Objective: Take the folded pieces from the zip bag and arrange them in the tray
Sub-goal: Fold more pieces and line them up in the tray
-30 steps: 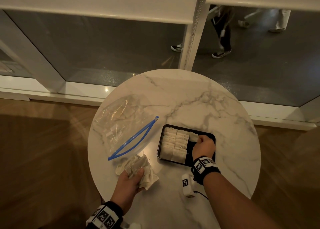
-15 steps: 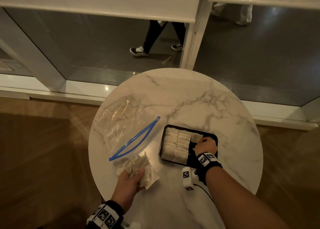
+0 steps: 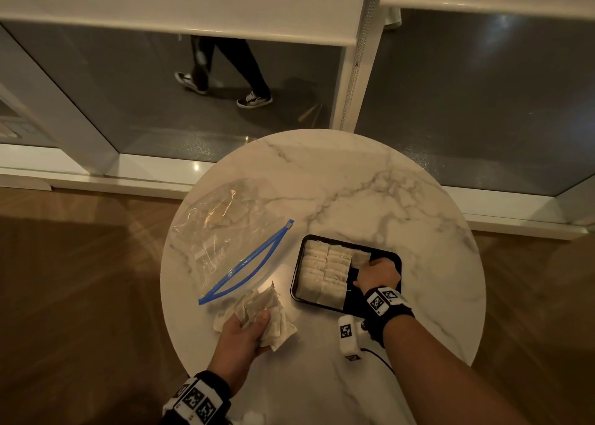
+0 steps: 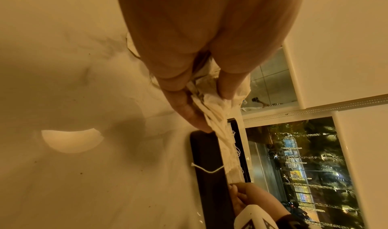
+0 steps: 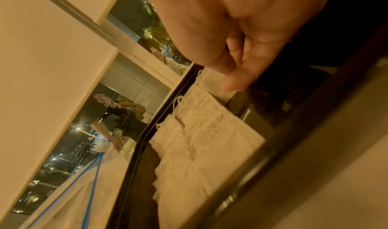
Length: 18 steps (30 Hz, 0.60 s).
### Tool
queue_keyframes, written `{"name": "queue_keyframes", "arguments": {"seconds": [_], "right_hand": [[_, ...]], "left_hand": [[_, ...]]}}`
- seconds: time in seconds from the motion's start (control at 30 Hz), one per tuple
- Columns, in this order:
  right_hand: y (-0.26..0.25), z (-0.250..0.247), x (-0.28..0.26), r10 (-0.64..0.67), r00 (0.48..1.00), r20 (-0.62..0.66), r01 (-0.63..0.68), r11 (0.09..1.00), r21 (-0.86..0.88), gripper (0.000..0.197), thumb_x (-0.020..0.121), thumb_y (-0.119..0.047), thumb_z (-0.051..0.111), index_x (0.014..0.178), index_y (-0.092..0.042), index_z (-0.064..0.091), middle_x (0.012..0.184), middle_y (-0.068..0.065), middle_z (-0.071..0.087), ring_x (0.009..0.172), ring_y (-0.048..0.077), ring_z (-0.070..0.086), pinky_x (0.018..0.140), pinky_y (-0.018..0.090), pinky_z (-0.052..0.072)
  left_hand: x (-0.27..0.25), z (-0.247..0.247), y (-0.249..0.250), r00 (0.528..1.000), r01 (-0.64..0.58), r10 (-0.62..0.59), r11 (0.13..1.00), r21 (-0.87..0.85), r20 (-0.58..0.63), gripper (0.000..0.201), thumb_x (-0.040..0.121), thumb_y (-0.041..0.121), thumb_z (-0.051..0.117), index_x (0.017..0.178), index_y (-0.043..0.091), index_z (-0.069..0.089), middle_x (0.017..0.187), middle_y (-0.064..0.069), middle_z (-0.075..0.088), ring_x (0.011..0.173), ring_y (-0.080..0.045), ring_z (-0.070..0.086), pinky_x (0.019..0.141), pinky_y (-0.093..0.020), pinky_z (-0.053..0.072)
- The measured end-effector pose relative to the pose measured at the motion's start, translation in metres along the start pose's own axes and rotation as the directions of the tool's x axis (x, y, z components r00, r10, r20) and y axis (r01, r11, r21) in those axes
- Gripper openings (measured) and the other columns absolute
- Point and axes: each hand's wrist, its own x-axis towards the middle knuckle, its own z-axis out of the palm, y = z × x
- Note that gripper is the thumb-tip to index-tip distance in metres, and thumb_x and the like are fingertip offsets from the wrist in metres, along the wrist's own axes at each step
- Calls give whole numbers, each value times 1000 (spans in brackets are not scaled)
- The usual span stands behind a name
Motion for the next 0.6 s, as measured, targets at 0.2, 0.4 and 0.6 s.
{"name": "queue_keyframes", "arguments": {"seconds": [0.2, 0.4, 0.6], "right_hand": [[-11, -26, -35, 24, 999, 26, -29, 981, 193, 16, 90, -13, 57, 85, -2, 67, 76, 16, 70, 52, 26, 67, 37, 19, 43], [-27, -57, -68, -127, 938, 323, 30, 956, 290, 12, 96, -19, 56, 100, -13, 64, 78, 9, 63, 57, 17, 58, 49, 27, 50], [-21, -66, -113, -262, 435, 861, -229, 893, 387, 42, 96, -45, 54, 130, -21, 57, 109, 19, 64, 81, 29, 63, 67, 37, 55]], "left_hand": [[-2, 11, 9, 1000, 21, -20, 999, -38, 21, 31, 100, 14, 55, 131, 14, 59, 116, -11, 74, 105, -29, 72, 83, -41, 60], [-6, 31, 25, 988, 70, -49, 987, -147, 147, 35, 97, 15, 56, 132, 10, 60, 118, -15, 72, 101, -28, 72, 78, -39, 59], [-15, 56, 44, 931, 197, -50, 903, -382, 362, 36, 94, 2, 53, 129, -1, 59, 119, -27, 67, 98, -34, 72, 73, -43, 61]]}}
